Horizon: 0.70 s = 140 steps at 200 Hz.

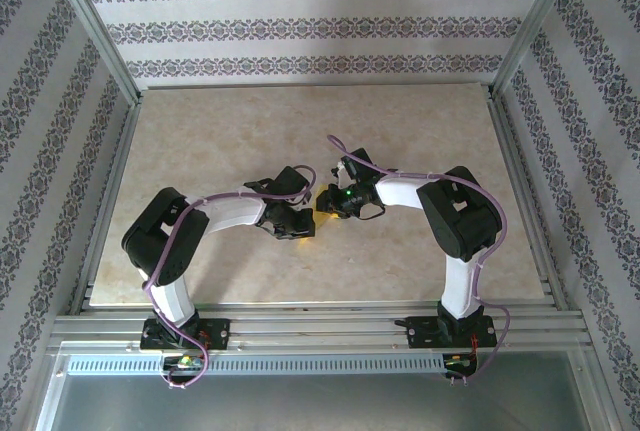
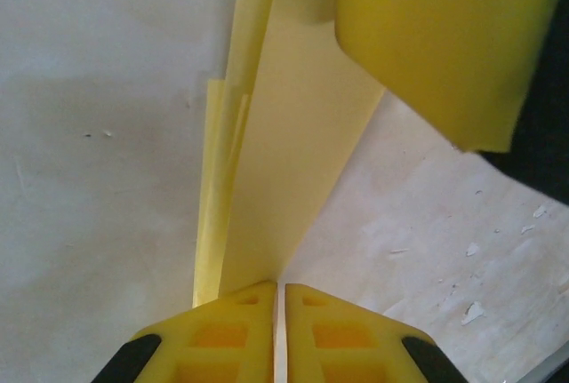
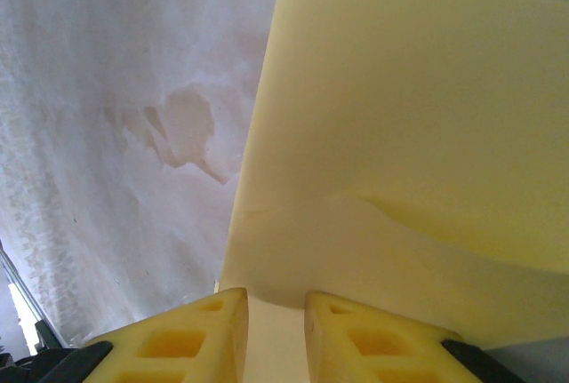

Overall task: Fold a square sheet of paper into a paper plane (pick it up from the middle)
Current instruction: Fold the wing for the fifth time at the center of the table.

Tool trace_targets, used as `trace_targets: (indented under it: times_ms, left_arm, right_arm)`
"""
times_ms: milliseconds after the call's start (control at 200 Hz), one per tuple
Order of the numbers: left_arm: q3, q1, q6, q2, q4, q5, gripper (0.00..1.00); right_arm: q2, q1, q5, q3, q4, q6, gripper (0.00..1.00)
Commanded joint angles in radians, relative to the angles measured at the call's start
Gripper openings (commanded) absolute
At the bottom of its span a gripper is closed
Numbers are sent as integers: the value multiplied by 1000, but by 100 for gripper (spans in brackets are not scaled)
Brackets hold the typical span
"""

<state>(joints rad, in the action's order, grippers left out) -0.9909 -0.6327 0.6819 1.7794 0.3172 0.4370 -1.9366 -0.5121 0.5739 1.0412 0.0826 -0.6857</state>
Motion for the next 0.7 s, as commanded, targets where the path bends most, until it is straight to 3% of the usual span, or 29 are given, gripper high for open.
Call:
trace_targets:
  times_ms: [0, 410, 695]
  left_arm:
    - [27, 8, 11, 11, -1, -6, 12]
    - [112, 10, 21, -36, 29, -23, 12]
    - [126, 7, -25, -64, 135, -15, 10]
  right_arm:
    - [-98, 12, -134, -30, 39, 11, 31]
    - [-111, 14, -143, -28, 53, 6, 31]
    - [-119, 14, -151, -20, 64, 3, 30]
